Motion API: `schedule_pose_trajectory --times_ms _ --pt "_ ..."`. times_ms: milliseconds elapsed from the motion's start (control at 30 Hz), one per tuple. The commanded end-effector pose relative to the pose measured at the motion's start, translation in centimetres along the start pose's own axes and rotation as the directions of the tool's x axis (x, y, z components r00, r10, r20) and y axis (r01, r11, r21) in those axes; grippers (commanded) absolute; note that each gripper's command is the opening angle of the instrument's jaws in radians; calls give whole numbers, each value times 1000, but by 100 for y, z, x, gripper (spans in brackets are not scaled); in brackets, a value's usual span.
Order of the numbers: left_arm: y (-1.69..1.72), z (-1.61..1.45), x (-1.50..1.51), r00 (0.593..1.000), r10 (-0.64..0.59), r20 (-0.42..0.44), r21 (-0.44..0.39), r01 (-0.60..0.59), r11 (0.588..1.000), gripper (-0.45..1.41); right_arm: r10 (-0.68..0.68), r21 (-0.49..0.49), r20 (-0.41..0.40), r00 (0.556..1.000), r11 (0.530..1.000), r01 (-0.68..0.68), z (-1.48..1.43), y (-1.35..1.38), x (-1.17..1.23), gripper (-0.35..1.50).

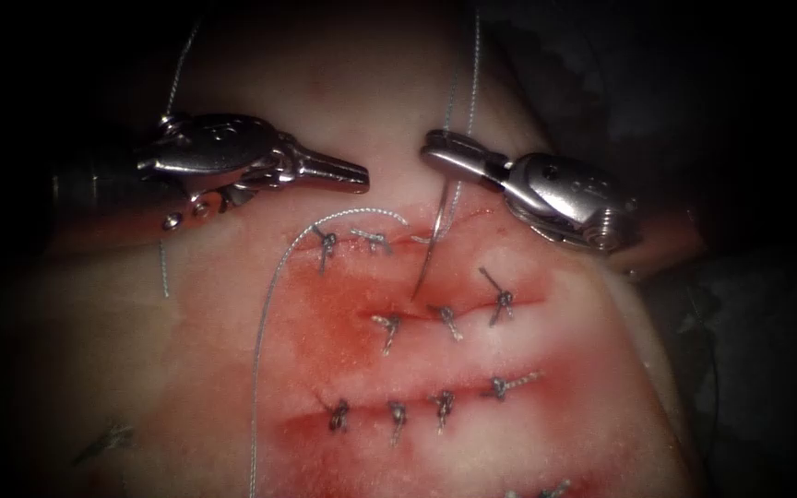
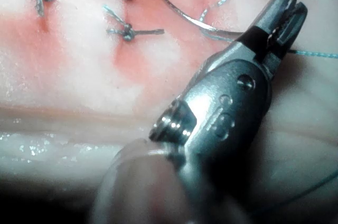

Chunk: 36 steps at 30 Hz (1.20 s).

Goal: Wound Closure
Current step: Mistakenly stopped early

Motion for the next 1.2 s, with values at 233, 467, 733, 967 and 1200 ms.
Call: schedule_pose_trajectory --times_ms 233,467,733,967,1200 --pt "2 11 1 1000 9 6 -17 -9 1000 -33 -113 -67 74 991 991 118 1 -14 -17 -35" --pt "-7 16 4 1000 -3 8 -21 3 1000 -33 230 -91 -31 973 969 -232 1 -15 -37 -35" --pt "-6 17 6 999 -30 13 -22 30 999 -33 542 -164 252 801 840 -517 -2 -20 -56 -35" --pt "-4 19 10 999 -33 0 -29 33 999 -33 515 -139 175 839 857 -497 6 -20 -46 -35" --pt "-2 21 18 1000 -26 -6 -33 26 999 -21 347 -88 10 938 934 -345 12 -15 -33 -35"
